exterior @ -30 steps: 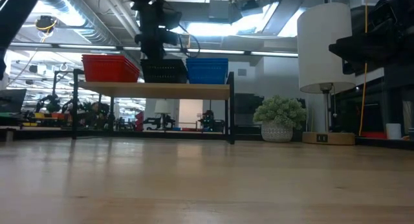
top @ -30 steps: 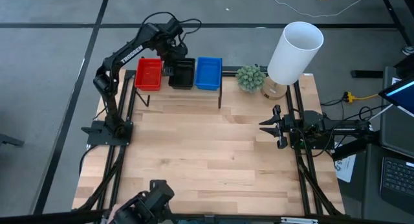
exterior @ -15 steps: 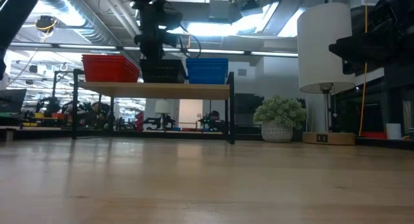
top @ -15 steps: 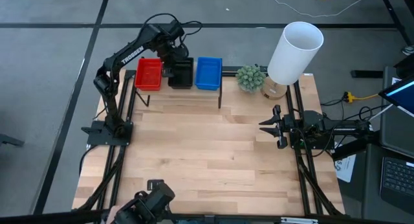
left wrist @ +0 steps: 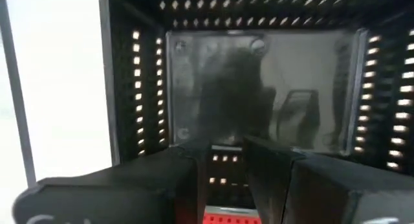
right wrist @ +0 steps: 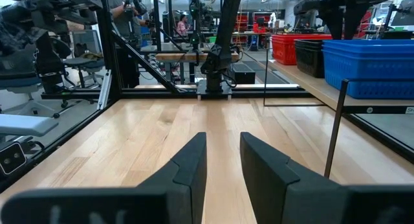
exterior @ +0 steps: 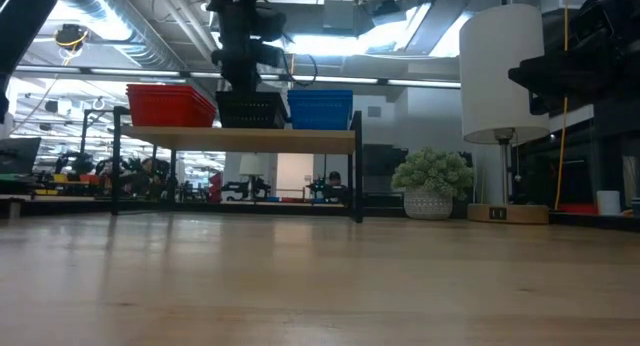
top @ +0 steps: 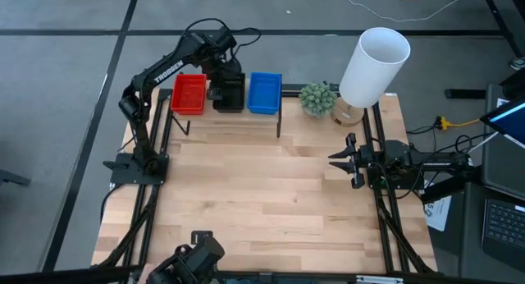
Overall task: Stack baskets on shelf by color
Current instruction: Stack the black bin on top of the stacked black bins on the shelf, then return to Home Position
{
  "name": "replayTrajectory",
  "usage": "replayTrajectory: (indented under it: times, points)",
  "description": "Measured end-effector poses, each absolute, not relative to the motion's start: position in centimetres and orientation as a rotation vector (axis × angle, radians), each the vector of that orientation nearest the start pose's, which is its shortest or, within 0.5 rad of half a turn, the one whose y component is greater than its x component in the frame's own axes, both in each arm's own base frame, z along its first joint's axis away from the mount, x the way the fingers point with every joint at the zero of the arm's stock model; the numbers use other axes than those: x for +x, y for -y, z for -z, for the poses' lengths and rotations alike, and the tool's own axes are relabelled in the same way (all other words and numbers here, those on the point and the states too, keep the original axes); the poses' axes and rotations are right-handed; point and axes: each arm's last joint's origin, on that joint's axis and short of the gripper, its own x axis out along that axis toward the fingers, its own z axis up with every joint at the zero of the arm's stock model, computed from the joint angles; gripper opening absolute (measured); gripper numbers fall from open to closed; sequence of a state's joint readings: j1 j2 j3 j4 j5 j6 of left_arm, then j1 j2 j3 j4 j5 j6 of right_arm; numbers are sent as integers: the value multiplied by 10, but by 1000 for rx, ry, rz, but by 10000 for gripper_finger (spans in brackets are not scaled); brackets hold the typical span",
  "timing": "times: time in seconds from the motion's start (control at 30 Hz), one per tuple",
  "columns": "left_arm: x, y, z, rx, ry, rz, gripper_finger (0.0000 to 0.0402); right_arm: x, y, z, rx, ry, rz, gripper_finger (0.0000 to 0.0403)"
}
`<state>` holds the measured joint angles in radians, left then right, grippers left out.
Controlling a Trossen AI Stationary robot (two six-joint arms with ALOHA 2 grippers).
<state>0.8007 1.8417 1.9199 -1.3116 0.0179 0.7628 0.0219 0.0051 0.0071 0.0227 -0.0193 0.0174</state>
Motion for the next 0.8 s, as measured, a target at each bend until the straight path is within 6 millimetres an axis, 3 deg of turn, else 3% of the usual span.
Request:
replayTrajectory:
  times: [0.2, 0.33, 0.57, 0.8]
  points:
    - [256, -250, -352, 156, -1291, -203, 80, 98, -3, -168, 17, 24, -42, 94]
    - [262, -230, -361, 9, -1205, -196, 80, 98, -3, -168, 17, 24, -41, 94]
    - [265, -164, -389, -162, -1098, 26, 80, 98, -3, -168, 17, 24, -41, 94]
    - [251, -86, -431, -36, -985, 114, 80, 98, -3, -168, 17, 24, -42, 94]
